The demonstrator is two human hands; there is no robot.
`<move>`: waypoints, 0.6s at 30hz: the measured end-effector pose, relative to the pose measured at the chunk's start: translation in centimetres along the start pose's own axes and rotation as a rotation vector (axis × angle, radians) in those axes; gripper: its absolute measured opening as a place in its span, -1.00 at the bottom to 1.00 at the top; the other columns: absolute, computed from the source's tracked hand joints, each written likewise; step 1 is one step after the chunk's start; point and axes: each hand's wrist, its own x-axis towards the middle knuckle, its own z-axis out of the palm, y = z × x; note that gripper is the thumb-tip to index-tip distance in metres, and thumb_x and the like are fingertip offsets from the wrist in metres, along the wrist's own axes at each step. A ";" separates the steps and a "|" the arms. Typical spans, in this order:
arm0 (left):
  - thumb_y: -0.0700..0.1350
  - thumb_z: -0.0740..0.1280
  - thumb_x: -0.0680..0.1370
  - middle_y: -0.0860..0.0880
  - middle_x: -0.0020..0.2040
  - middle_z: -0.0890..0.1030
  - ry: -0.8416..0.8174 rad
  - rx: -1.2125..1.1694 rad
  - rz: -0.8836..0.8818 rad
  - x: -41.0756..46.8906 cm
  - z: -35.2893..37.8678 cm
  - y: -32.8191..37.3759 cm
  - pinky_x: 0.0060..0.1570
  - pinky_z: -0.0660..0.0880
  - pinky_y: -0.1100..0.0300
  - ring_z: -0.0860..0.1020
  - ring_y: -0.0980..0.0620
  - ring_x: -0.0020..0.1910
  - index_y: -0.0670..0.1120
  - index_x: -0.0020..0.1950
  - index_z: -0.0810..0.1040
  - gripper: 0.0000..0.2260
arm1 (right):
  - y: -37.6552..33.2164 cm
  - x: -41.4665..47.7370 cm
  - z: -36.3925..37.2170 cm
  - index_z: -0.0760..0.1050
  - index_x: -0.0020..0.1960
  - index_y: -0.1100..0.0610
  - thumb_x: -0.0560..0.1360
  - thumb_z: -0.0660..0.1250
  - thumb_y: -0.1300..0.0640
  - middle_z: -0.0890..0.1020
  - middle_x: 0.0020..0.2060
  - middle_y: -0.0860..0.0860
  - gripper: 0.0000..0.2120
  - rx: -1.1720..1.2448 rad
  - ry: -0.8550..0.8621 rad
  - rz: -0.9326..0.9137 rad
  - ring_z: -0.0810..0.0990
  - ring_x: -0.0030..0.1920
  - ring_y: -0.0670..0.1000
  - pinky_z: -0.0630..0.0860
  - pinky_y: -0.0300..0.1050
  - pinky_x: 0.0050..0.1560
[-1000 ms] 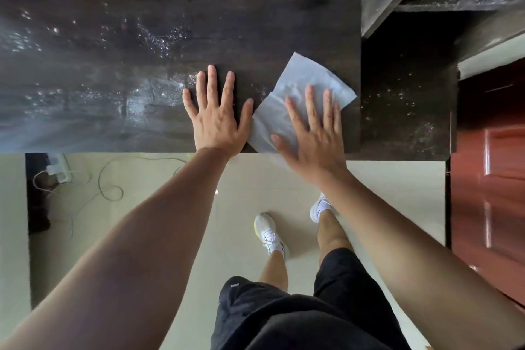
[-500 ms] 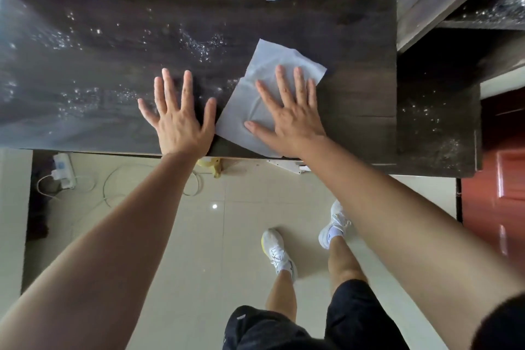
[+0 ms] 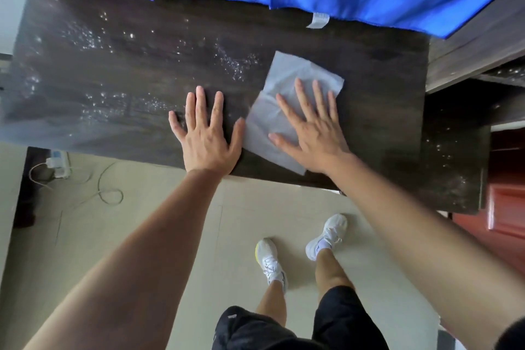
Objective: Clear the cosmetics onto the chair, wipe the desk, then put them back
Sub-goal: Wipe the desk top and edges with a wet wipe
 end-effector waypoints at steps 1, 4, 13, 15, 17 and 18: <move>0.28 0.06 0.61 -0.11 0.61 0.13 -0.004 0.007 -0.005 0.0 0.0 0.0 0.48 -0.06 -0.33 0.05 -0.11 0.59 0.01 0.56 0.24 -0.41 | 1.0 -1.4 0.2 -0.20 0.63 -0.17 0.53 -0.16 -0.50 -0.20 0.63 0.10 -0.22 -0.012 -0.011 -0.006 -0.25 0.60 0.26 -0.15 0.33 0.55; 0.29 0.05 0.61 -0.11 0.61 0.13 -0.013 0.007 -0.007 -0.1 -0.1 0.2 0.48 -0.07 -0.32 0.05 -0.11 0.59 0.01 0.56 0.24 -0.41 | 5.0 -2.8 -0.3 -0.26 0.62 -0.19 0.50 -0.21 -0.53 -0.26 0.62 0.07 -0.20 -0.024 -0.066 0.084 -0.31 0.59 0.24 -0.20 0.29 0.56; 0.28 0.04 0.62 -0.10 0.60 0.17 0.020 0.012 -0.010 0.0 0.3 0.0 0.49 -0.08 -0.29 0.07 -0.10 0.59 -0.01 0.54 0.29 -0.42 | 3.4 9.4 -3.5 -0.16 0.64 -0.13 0.59 -0.23 -0.37 -0.17 0.63 0.13 -0.32 0.127 0.073 0.423 -0.23 0.60 0.30 -0.21 0.36 0.54; 0.27 0.05 0.62 -0.10 0.60 0.17 0.019 0.021 -0.014 0.0 0.2 0.1 0.49 -0.07 -0.30 0.07 -0.10 0.59 -0.01 0.54 0.29 -0.43 | 0.2 9.8 -3.3 -0.14 0.64 -0.12 0.62 -0.20 -0.33 -0.14 0.63 0.13 -0.35 0.103 0.066 0.261 -0.21 0.60 0.30 -0.19 0.35 0.55; 0.27 0.03 0.62 -0.10 0.61 0.16 0.009 0.024 -0.009 -0.1 0.1 0.0 0.49 -0.08 -0.29 0.06 -0.09 0.59 -0.01 0.55 0.28 -0.42 | -1.5 7.1 -2.1 -0.14 0.64 -0.13 0.63 -0.22 -0.33 -0.13 0.64 0.13 -0.36 0.061 0.058 0.094 -0.19 0.60 0.29 -0.14 0.31 0.56; 0.28 0.02 0.62 -0.09 0.61 0.15 0.003 0.026 -0.007 -0.1 0.1 0.0 0.49 -0.09 -0.29 0.05 -0.09 0.59 -0.01 0.55 0.27 -0.41 | -1.5 4.9 -1.5 -0.12 0.65 -0.13 0.63 -0.20 -0.33 -0.12 0.64 0.13 -0.36 0.051 0.065 0.046 -0.18 0.61 0.28 -0.12 0.30 0.57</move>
